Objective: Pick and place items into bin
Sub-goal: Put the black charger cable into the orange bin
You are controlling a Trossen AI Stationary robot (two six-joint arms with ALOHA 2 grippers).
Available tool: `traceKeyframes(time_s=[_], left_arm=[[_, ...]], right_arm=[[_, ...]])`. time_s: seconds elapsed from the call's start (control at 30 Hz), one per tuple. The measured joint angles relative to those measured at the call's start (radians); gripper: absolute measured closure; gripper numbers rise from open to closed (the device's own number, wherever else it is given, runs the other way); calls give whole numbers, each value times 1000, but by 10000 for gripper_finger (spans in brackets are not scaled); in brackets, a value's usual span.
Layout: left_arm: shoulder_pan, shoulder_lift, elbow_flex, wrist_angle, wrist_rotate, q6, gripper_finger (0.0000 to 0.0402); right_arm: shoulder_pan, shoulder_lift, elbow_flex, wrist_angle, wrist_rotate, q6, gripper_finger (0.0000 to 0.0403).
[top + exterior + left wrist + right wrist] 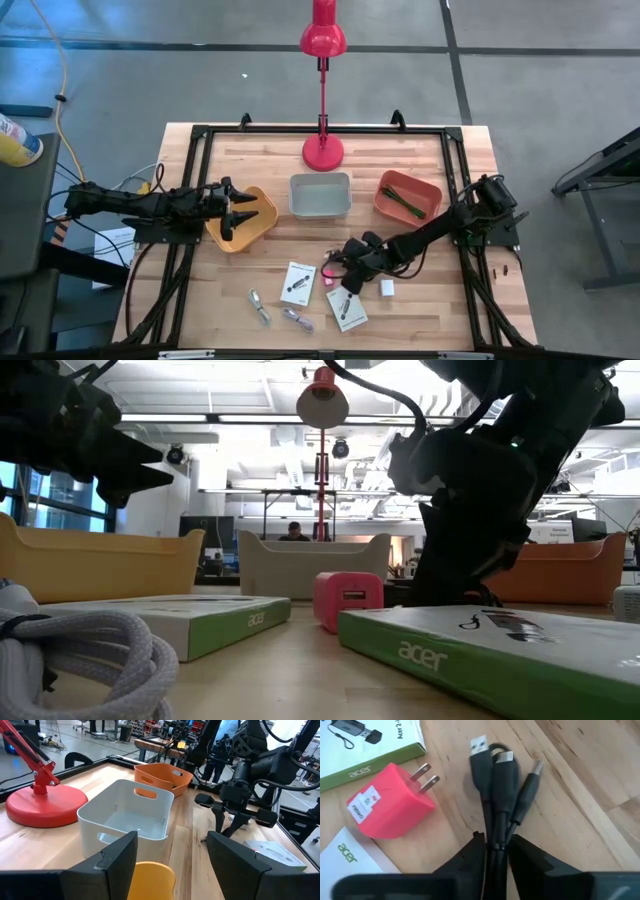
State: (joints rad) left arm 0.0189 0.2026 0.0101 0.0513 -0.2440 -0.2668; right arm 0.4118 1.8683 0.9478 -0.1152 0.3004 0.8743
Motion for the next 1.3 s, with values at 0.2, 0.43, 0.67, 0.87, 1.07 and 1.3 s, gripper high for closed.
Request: traceKeyframes(time_s=[0.2, 0.43, 0.67, 0.87, 1.07, 1.3], left_arm=[[0, 0, 0, 0, 0, 0, 174], [0, 0, 0, 0, -2, 0, 174], [0, 0, 0, 0, -2, 0, 174], [0, 0, 0, 0, -3, 0, 174], [0, 0, 0, 1, -9, 0, 174], [0, 0, 0, 4, -30, -1, 174]], right_arm=[[0, 0, 0, -26, 5, 32, 372], [1, -11, 0, -37, 5, 45, 347], [3, -61, -2, -115, 13, 42, 373], [8, -120, -2, -160, 41, 52, 368], [8, -225, -2, -251, 91, 67, 362], [8, -423, -2, -465, 175, 72, 374]])
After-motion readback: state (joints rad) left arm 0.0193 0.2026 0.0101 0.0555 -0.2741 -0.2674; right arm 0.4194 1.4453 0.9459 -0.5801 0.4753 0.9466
